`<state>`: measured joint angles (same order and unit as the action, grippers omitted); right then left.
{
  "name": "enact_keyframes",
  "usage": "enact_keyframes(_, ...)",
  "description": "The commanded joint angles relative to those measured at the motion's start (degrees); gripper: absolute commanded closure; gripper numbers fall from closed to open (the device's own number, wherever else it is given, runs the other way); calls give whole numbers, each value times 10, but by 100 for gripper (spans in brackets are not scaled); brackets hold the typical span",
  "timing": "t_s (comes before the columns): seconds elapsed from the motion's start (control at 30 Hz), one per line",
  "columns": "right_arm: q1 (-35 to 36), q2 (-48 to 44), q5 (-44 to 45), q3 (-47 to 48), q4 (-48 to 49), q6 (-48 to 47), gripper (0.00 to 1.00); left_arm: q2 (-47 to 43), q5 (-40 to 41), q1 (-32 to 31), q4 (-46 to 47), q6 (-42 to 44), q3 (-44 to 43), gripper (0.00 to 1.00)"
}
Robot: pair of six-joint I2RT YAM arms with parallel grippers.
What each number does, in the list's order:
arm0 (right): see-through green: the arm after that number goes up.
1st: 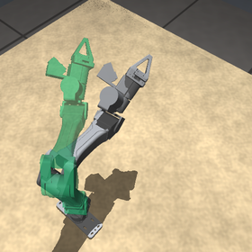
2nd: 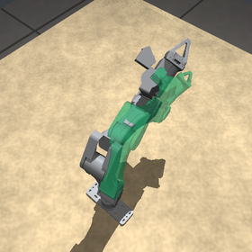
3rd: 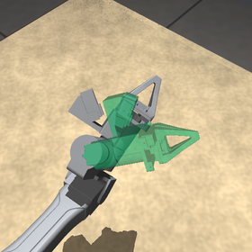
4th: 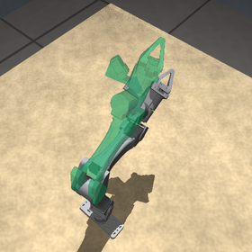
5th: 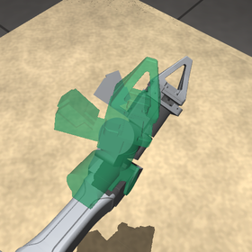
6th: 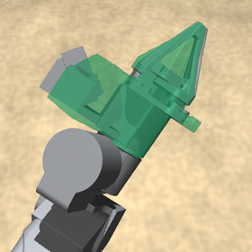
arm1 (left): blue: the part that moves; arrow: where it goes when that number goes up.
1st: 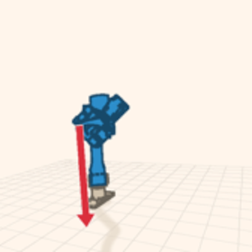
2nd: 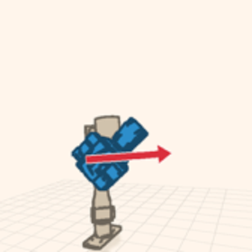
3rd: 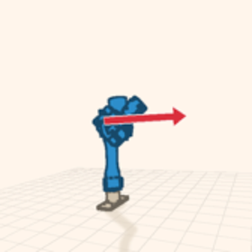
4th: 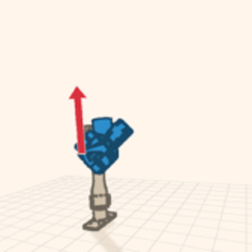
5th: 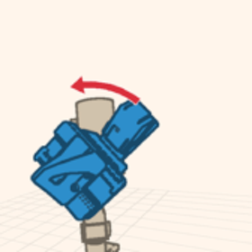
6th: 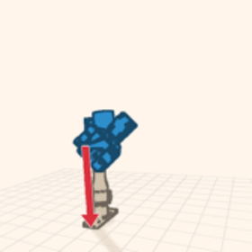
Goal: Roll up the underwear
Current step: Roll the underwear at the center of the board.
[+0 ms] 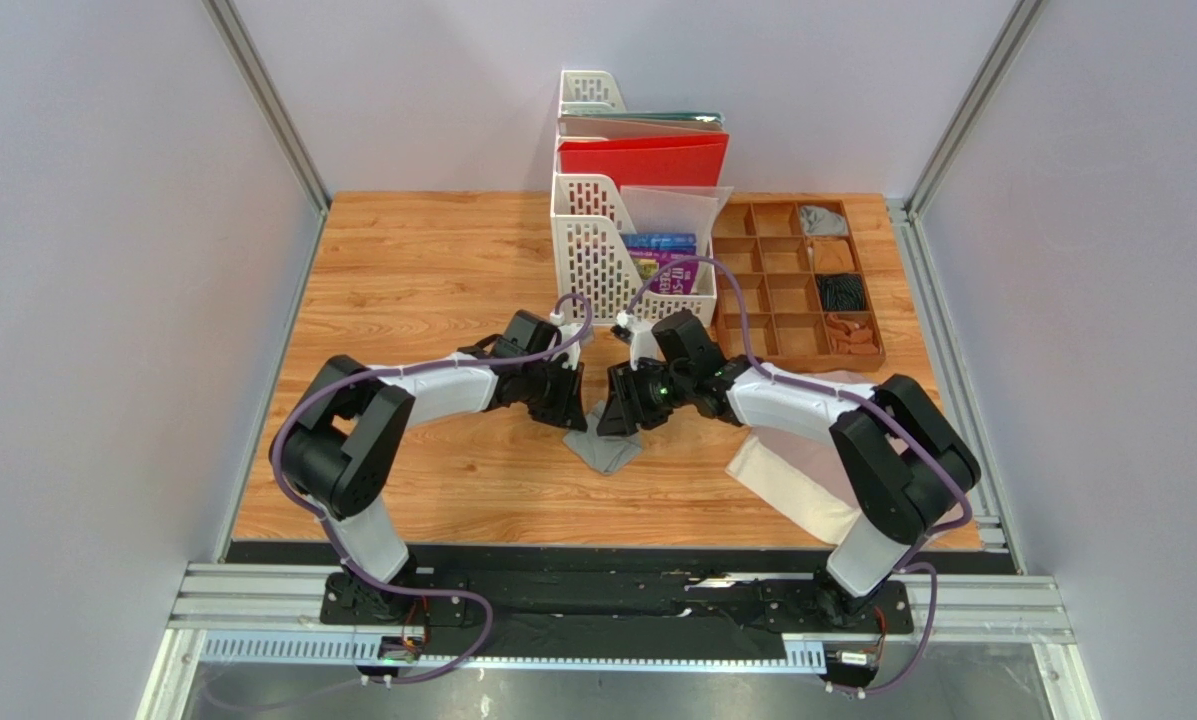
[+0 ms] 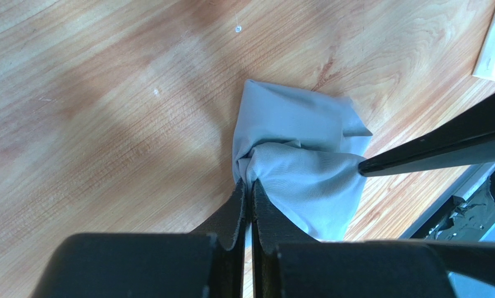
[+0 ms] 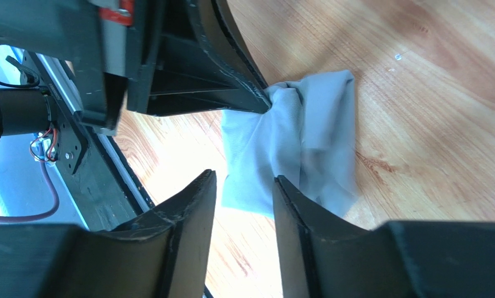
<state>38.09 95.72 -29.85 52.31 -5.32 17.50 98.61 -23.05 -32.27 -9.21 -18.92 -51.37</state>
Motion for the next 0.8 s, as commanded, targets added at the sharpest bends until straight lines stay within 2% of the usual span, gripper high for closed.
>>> enact_keyframes(0.0,-2,-35,14,-1,-10,-14,55,2,0,-4,5,15,7,100)
enact_keyframes(0.17,-6,-42,57,9,-36,-40,52,6,-4,-4,-5,19,2,100)
enact_keyframes(0.3,-5,-42,51,14,-36,-41,51,5,-1,-4,-8,19,1,100)
enact_keyframes(0.4,27,-78,88,1,-28,-46,50,9,4,-4,-43,13,-16,100)
enact_keyframes(0.6,111,-137,157,-86,99,-51,51,32,-2,-4,-92,5,-50,100)
enact_keyframes(0.77,160,-126,183,-124,143,-75,51,41,-6,-4,-106,4,-63,100)
